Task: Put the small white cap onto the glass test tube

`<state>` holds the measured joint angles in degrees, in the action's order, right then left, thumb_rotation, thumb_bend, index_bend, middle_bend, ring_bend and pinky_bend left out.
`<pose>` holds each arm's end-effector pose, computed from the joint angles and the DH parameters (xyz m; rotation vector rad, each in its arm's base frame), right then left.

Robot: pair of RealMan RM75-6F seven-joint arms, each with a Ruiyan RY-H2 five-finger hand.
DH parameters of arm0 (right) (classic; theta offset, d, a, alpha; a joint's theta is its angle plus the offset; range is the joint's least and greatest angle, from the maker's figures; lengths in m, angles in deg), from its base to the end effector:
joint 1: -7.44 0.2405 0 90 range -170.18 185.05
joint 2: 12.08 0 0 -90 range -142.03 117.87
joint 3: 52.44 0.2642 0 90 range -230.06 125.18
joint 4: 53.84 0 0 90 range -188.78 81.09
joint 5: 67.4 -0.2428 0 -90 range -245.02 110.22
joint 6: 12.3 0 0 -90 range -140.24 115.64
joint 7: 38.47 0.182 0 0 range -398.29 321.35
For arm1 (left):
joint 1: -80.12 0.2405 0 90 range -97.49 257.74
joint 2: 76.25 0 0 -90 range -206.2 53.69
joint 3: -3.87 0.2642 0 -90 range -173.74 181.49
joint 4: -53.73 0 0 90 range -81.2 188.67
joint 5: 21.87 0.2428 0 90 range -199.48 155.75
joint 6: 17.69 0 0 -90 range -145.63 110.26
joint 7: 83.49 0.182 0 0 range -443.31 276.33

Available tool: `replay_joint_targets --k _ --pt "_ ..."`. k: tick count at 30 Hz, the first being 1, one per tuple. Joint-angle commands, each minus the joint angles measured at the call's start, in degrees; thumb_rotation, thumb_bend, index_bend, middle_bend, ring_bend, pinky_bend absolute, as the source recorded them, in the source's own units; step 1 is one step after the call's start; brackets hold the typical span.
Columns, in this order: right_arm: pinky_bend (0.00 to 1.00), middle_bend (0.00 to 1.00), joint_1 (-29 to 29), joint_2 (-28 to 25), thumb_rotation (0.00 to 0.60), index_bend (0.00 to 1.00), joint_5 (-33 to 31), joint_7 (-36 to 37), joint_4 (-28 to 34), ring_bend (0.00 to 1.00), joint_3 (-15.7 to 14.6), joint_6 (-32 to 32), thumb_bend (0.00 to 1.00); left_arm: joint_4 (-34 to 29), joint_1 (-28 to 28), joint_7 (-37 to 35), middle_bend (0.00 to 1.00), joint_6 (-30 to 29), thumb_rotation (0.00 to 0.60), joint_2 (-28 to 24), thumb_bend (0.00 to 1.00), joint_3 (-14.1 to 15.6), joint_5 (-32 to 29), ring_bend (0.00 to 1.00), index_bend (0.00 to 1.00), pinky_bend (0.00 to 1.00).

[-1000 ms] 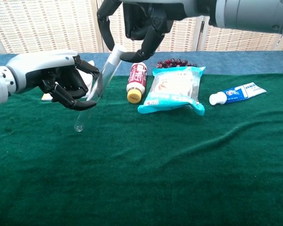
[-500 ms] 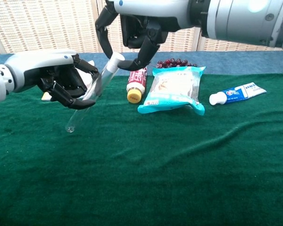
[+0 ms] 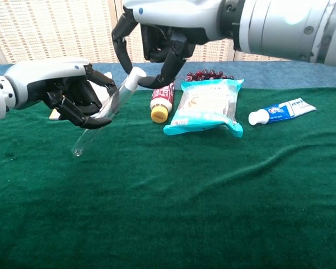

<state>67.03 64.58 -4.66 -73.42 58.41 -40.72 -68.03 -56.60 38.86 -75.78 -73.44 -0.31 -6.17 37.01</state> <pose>0.0400 -0.3292 -0.0169 2.2191 -0.5148 1.1594 -0.0934 0.3320 -0.0200 -1.8292 -1.3960 -1.1429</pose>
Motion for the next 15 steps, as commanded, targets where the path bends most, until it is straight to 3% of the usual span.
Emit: replay_joint_targets --k 1,4,8,15 --pt "1.00 1.00 -0.2 0.0 0.588 0.69 0.1 0.3 -0.2 1.00 0.0 -0.3 0.60 0.3 0.0 0.0 0.95 0.1 0.600 0.1 0.50 0.1 -0.1 0.91 0.75 0.84" --pt "1.00 1.00 -0.4 0.0 0.590 0.54 0.2 0.9 -0.3 1.00 0.1 -0.6 0.59 0.9 -0.1 0.1 0.95 0.2 0.600 0.3 0.50 0.2 -0.4 0.91 0.75 0.84" --pt "1.00 1.00 -0.4 0.2 0.589 0.39 -0.3 1.4 -0.5 1.00 0.0 -0.4 0.46 1.2 -0.1 0.5 0.95 -0.2 0.600 0.4 0.51 0.4 -0.5 0.91 0.75 0.84" --pt "1.00 1.00 -0.8 0.1 0.590 0.27 0.3 2.9 -0.6 1.00 0.2 -0.7 0.37 1.3 0.1 1.3 0.95 -0.4 0.600 0.0 0.51 0.7 -1.1 0.91 0.75 0.84"
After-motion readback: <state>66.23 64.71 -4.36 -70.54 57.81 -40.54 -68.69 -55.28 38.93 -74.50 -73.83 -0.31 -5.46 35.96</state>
